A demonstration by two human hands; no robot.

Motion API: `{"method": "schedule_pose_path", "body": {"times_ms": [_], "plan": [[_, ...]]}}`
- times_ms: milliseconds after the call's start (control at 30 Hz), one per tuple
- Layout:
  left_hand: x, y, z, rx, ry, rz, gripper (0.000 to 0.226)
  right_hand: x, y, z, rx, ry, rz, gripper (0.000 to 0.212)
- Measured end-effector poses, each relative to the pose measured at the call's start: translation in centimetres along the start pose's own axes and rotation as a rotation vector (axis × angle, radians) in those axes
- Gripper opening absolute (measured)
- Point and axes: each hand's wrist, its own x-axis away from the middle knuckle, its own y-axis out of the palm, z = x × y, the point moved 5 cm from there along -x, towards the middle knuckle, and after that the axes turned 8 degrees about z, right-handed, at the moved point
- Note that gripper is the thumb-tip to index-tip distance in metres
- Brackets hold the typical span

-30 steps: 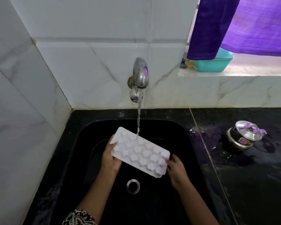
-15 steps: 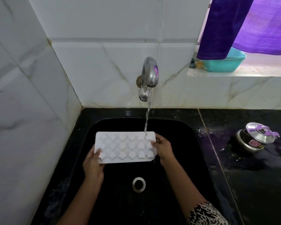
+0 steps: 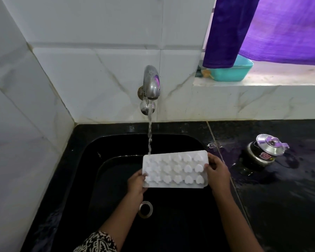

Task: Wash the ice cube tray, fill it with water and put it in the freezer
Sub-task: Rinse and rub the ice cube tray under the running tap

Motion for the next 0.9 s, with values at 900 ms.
{"method": "schedule_pose_path", "body": {"times_ms": [900], "plan": [[2.4,-6.2,-0.2,0.389,-0.217,-0.011,0.039,5.8,6.7,-0.7,-0.721,0.267,-0.312,0.011]]}}
